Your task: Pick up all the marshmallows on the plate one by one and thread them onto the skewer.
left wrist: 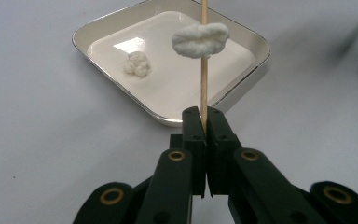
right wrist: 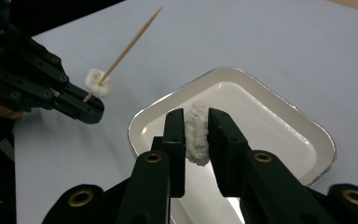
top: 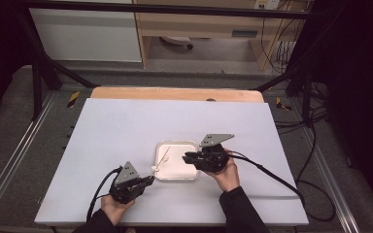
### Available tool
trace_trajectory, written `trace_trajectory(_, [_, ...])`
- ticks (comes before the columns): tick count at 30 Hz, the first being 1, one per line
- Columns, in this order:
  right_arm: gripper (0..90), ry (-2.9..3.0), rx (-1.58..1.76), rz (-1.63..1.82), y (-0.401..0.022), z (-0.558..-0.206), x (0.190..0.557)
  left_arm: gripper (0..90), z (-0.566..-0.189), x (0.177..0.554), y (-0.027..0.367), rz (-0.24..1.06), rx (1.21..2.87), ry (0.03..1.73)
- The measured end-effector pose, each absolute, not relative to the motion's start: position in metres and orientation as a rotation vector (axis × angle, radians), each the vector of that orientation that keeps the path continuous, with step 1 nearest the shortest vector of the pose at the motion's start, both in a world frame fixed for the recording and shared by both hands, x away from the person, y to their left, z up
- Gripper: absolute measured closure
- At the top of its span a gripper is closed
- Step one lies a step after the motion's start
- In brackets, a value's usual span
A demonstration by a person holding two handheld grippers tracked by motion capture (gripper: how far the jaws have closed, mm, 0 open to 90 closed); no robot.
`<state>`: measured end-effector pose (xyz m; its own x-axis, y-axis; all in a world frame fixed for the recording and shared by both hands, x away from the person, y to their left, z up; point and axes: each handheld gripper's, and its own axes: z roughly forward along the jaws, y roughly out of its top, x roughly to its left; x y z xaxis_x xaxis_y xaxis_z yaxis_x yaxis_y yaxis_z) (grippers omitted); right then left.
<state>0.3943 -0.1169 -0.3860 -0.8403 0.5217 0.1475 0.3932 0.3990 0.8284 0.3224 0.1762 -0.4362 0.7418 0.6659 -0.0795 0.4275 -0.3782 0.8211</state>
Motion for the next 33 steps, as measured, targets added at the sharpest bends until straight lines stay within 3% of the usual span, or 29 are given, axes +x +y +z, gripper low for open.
trace_trajectory(19, [77.4, 2.364, 0.930, 1.705, -0.136, -0.348, 0.404, 88.0, -0.436, 0.321, 0.175, 0.327, 2.032, 0.805])
trace_trajectory(33, [76.8, 2.354, 0.963, 1.842, -0.117, -0.343, 0.416, 88.0, -0.435, 0.320, 0.173, 0.330, 2.035, 0.787])
